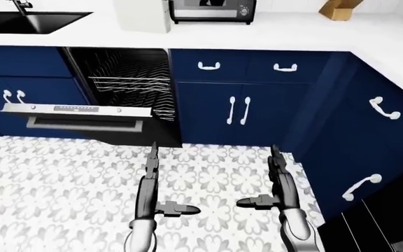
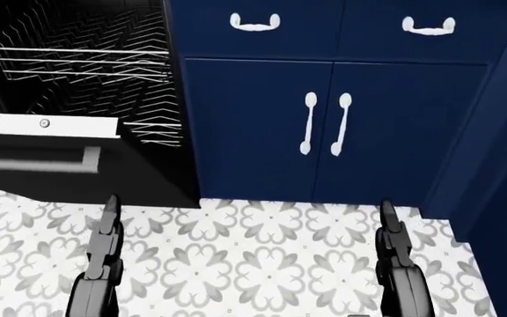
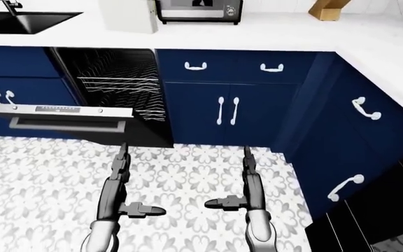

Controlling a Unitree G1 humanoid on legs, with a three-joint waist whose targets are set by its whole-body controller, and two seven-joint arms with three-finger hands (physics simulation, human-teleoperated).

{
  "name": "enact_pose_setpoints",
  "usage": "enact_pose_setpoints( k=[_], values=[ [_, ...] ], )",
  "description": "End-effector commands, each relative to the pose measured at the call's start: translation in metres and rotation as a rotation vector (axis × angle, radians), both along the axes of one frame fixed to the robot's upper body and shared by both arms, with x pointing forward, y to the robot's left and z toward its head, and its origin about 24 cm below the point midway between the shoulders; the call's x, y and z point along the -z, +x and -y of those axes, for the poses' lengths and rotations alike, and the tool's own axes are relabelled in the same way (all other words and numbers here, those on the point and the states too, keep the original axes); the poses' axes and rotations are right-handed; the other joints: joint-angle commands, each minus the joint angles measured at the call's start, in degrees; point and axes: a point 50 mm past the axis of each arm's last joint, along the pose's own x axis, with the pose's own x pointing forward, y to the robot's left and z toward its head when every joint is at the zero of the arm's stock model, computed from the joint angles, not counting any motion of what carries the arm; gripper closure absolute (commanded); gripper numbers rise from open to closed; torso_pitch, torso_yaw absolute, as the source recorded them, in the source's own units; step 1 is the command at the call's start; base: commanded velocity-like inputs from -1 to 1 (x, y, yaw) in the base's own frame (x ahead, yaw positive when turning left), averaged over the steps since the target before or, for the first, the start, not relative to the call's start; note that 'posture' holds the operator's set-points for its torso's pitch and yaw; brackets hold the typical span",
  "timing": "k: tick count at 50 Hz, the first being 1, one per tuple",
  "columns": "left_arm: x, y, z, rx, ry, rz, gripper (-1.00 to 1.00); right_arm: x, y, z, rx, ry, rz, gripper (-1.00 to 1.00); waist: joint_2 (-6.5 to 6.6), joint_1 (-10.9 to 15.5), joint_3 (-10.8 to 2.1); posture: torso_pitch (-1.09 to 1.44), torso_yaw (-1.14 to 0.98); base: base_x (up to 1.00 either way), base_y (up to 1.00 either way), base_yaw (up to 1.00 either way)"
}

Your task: Close the dishwasher door

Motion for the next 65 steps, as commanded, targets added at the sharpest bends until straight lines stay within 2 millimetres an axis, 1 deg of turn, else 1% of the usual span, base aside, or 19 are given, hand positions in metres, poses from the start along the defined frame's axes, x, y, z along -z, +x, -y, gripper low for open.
enact_pose_setpoints(
  k=[1,2,11,15,17,18,20,23,29,32,33,35,43,46,48,56,59,61,65],
  values=[
    [-0.0137,0.0026,-0.0039,-0.015,0.004,0.077,-1.00,-0.0174,0.0064,-0.0068,-0.030,0.001,0.095,-1.00,0.63,0.2,-0.74,0.00,0.00,0.00,0.00,0.34],
    [-0.0138,0.0025,-0.0039,-0.015,0.004,0.077,-1.00,-0.0173,0.0064,-0.0067,-0.030,0.000,0.095,-1.00,2.18,0.1,-0.94,0.00,0.00,0.00,0.00,0.35],
    [-0.0132,0.0024,-0.0036,-0.013,0.004,0.075,-1.00,-0.0166,0.0085,-0.0091,-0.039,-0.002,0.092,-1.00,-0.62,0.9,-0.59,0.00,0.00,0.00,0.00,0.48],
    [-0.0130,0.0021,-0.0032,-0.012,0.004,0.075,-1.00,-0.0153,0.0078,-0.0083,-0.037,-0.004,0.090,-1.00,-3.93,0.5,-0.25,0.00,0.00,0.00,0.00,0.56],
    [-0.0130,0.0020,-0.0032,-0.012,0.005,0.075,-1.00,-0.0154,0.0073,-0.0076,-0.037,-0.003,0.090,-1.00,-7.84,-0.1,-1.63,0.00,0.00,0.00,0.00,0.56],
    [-0.0131,0.0019,-0.0033,-0.012,0.004,0.076,-1.00,-0.0163,0.0069,-0.0073,-0.036,-0.003,0.090,-1.00,-4.30,-0.6,-0.58,0.00,0.00,0.00,0.00,0.56],
    [-0.0135,0.0017,-0.0032,-0.012,0.004,0.077,-1.00,-0.0163,0.0066,-0.0075,-0.036,-0.004,0.091,-1.00,-5.70,-0.1,-0.69,0.00,0.00,0.00,0.00,0.54],
    [-0.0139,0.0014,-0.0034,-0.013,0.004,0.077,-1.00,-0.0165,0.0066,-0.0080,-0.038,-0.004,0.090,-1.00,-4.39,0.0,-0.92,0.00,0.00,0.00,0.00,0.48],
    [-0.0136,0.0008,-0.0027,-0.011,0.006,0.078,-1.00,-0.0160,0.0063,-0.0081,-0.040,-0.003,0.090,-1.00,0.08,-0.4,-0.46,0.00,0.00,0.00,0.00,0.47],
    [-0.0136,0.0007,-0.0022,-0.009,0.007,0.079,-1.00,-0.0169,0.0067,-0.0085,-0.041,-0.002,0.090,-1.00,4.78,-0.1,-1.70,0.00,0.00,0.00,0.00,0.47],
    [-0.0136,0.0008,-0.0021,-0.009,0.007,0.079,-1.00,-0.0165,0.0067,-0.0085,-0.041,-0.002,0.089,-1.00,2.31,0.4,-1.10,0.00,0.00,0.00,0.00,0.48],
    [-0.0135,0.0012,-0.0023,-0.010,0.008,0.079,-1.00,-0.0165,0.0069,-0.0083,-0.041,-0.001,0.089,-1.00,2.32,0.8,-1.42,0.00,0.00,0.00,0.00,0.48],
    [-0.0138,0.0014,-0.0028,-0.010,0.013,0.085,-1.00,-0.0171,0.0064,-0.0086,-0.042,-0.002,0.092,-1.00,-2.22,0.5,-0.55,0.00,0.00,0.00,0.00,0.43],
    [-0.0139,0.0015,-0.0030,-0.010,0.013,0.086,-1.00,-0.0173,0.0060,-0.0089,-0.041,-0.005,0.093,-1.00,-6.35,0.1,-1.31,0.00,0.00,0.00,0.00,0.37],
    [-0.0139,0.0016,-0.0031,-0.010,0.014,0.087,-1.00,-0.0173,0.0062,-0.0089,-0.042,-0.006,0.092,-1.00,-4.76,-0.5,-0.70,0.00,0.00,0.00,0.00,0.37],
    [-0.0140,0.0014,-0.0032,-0.010,0.015,0.088,-1.00,-0.0174,0.0064,-0.0090,-0.045,-0.007,0.092,-1.00,-2.00,-0.2,-0.59,0.00,0.00,0.00,0.00,0.37],
    [-0.0141,0.0012,-0.0035,-0.010,0.015,0.088,-1.00,-0.0176,0.0061,-0.0089,-0.045,-0.009,0.093,-1.00,0.58,-0.5,-0.61,0.00,0.00,0.00,0.00,0.37],
    [-0.0142,0.0010,-0.0035,-0.009,0.015,0.089,-1.00,-0.0174,0.0062,-0.0094,-0.048,-0.009,0.092,-1.00,3.84,-0.4,-1.45,0.00,0.00,0.00,0.00,0.36],
    [-0.0153,0.0001,-0.0036,-0.008,0.015,0.092,-1.00,-0.0176,0.0057,-0.0090,-0.046,-0.009,0.093,-1.00,1.95,0.6,-1.24,0.00,0.00,0.00,0.00,0.36]
  ],
)
